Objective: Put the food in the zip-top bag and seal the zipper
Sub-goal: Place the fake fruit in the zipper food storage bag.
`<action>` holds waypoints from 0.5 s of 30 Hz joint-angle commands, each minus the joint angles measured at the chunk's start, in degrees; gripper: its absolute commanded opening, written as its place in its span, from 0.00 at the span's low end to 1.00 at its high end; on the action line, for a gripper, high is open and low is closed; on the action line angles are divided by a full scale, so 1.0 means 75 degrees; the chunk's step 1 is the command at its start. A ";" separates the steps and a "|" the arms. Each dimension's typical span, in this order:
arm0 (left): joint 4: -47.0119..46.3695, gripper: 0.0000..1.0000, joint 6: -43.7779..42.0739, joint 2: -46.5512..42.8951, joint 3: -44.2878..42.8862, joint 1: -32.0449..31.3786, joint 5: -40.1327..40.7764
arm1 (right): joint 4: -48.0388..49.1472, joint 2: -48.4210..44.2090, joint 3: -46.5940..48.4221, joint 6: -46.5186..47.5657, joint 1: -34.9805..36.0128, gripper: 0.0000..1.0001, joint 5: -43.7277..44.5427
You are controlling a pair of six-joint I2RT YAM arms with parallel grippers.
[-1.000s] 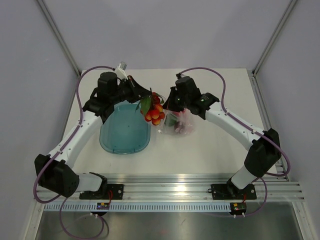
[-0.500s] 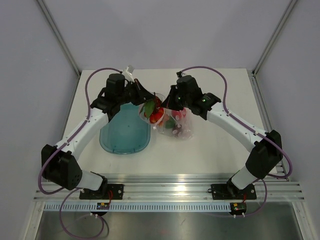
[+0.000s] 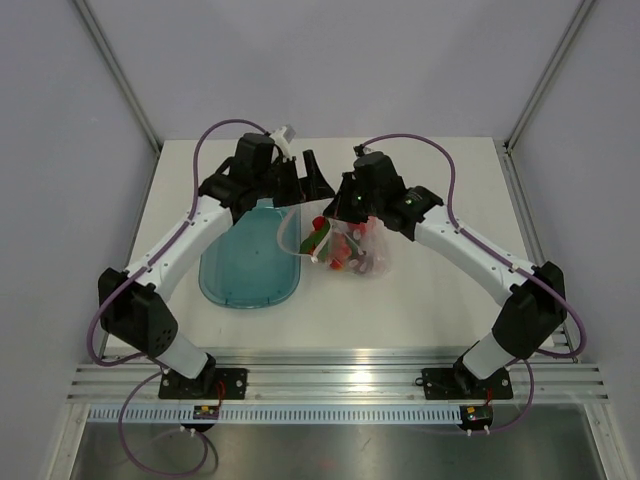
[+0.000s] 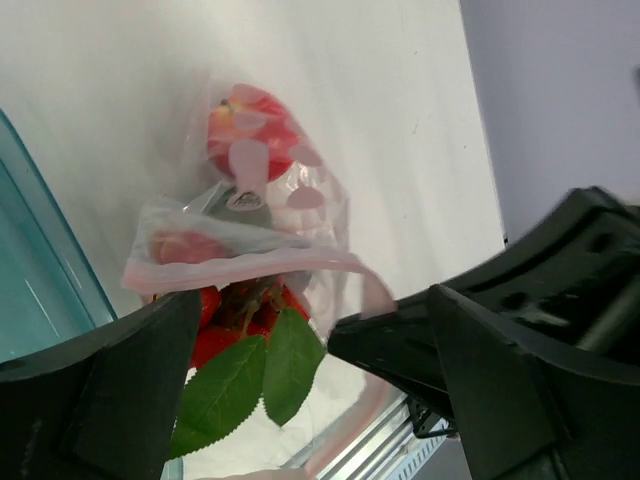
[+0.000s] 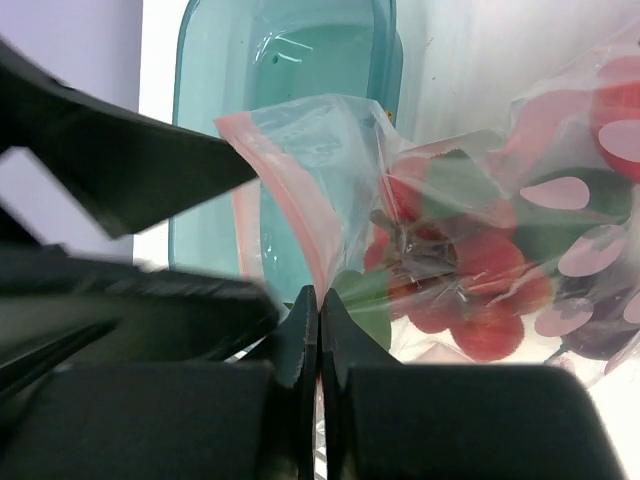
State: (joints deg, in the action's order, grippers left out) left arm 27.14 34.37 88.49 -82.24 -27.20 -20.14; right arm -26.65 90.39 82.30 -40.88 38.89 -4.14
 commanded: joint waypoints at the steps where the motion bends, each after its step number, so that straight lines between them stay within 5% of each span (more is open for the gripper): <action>1: 0.1379 0.99 -0.1158 -0.0406 -0.1219 -0.0275 -0.0105 | 0.0251 -0.0427 0.0206 0.0072 0.0076 0.00 0.0025; 7: 0.2697 0.91 -0.2461 -0.1414 -0.1798 -0.0287 0.1262 | -0.0208 -0.0860 -0.0075 0.0388 0.0064 0.00 0.0587; 10: 0.2803 0.82 -0.2462 -0.1802 -0.0967 -0.0205 0.2201 | -0.0383 -0.1001 -0.0169 0.0529 0.0064 0.00 0.0798; 15: 0.1823 0.83 -0.1923 -0.2457 0.1068 -0.0194 0.2147 | -0.0606 -0.1071 -0.0391 0.0647 0.0064 0.00 0.0927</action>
State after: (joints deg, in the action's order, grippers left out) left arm 43.55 19.09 69.71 -82.30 -28.73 -7.09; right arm -30.48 84.31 80.18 -37.32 38.96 0.86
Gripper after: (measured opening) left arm 0.825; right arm 0.011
